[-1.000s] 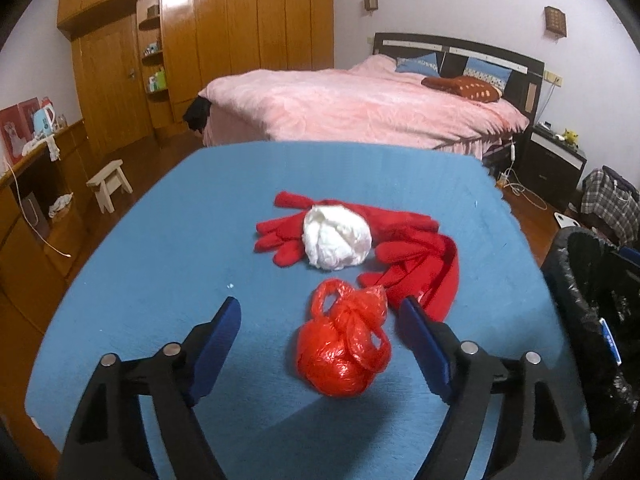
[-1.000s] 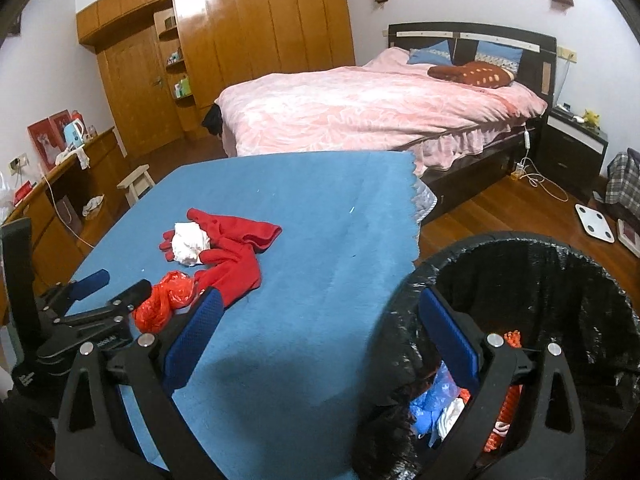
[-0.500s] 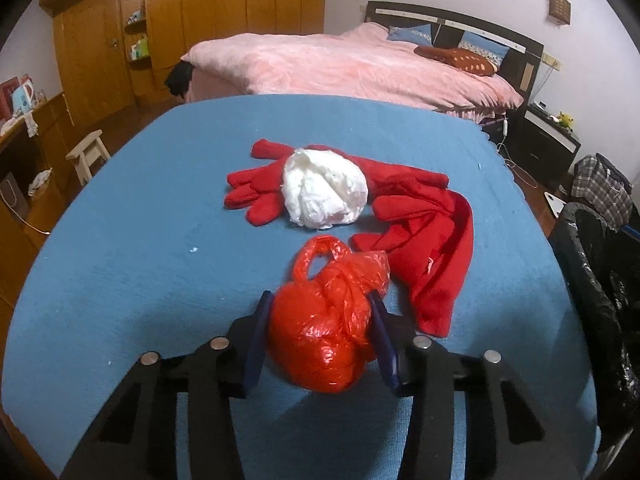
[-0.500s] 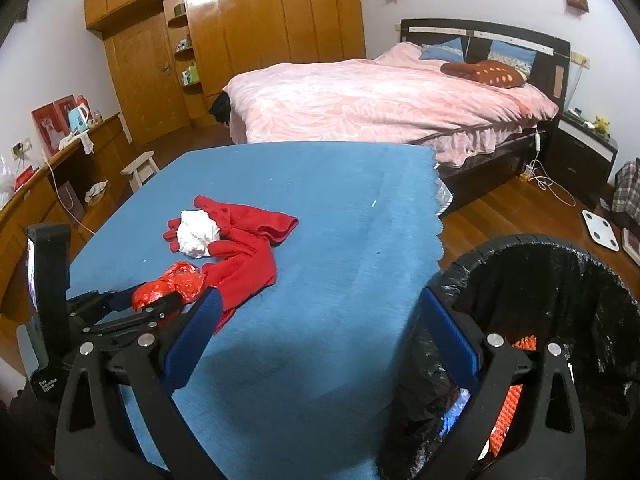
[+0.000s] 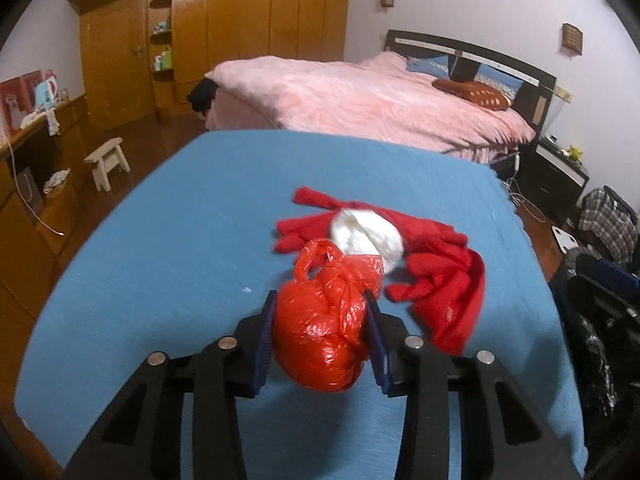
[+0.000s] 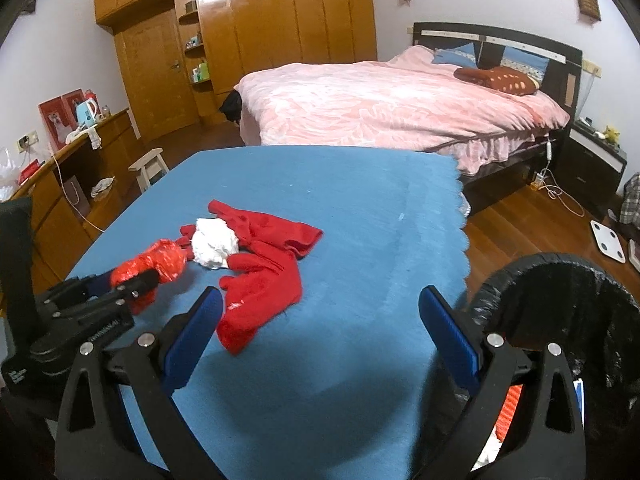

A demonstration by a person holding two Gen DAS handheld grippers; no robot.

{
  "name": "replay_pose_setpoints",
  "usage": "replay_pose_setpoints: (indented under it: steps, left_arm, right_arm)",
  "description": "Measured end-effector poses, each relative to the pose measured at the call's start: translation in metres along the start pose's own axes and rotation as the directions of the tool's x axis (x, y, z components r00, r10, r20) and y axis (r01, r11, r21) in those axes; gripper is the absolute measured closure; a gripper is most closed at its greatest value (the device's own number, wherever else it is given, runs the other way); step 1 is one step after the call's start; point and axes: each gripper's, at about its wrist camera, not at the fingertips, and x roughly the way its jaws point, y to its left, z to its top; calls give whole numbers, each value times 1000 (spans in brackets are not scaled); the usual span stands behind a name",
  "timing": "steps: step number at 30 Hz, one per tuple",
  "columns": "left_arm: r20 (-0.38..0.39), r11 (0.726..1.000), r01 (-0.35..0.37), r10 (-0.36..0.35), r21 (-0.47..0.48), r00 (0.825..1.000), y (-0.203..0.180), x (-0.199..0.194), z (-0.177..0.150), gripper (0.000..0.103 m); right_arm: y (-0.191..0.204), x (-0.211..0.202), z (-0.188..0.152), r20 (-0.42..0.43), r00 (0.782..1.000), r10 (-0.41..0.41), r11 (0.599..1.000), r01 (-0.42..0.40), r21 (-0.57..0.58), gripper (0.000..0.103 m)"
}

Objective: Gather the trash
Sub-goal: 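Grasp the red glove with the right tool while the left holds the red bag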

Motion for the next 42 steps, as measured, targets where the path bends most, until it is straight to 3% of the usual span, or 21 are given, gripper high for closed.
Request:
replay_pose_setpoints:
  steps: [8, 15, 27, 33, 42]
  left_arm:
    - [14, 999, -42, 42, -6, 999, 23, 0, 7, 63]
    - [13, 998, -59, 59, -18, 998, 38, 3, 9, 63]
    - [15, 998, -60, 60, -35, 998, 51, 8, 9, 63]
    - [17, 998, -55, 56, -42, 998, 53, 7, 10, 63]
    - [24, 997, -53, 54, -47, 998, 51, 3, 11, 62]
  right_arm:
    - [20, 34, 8, -21, 1000, 8, 1000, -8, -16, 7]
    - [29, 71, 8, -87, 996, -2, 1000, 1, -7, 7]
    - [49, 98, 6, -145, 989, -23, 999, 17, -41, 8]
    - [56, 109, 2, -196, 980, -16, 998, 6, -55, 24]
    - [58, 109, -1, -223, 975, 20, 998, -32, -49, 57]
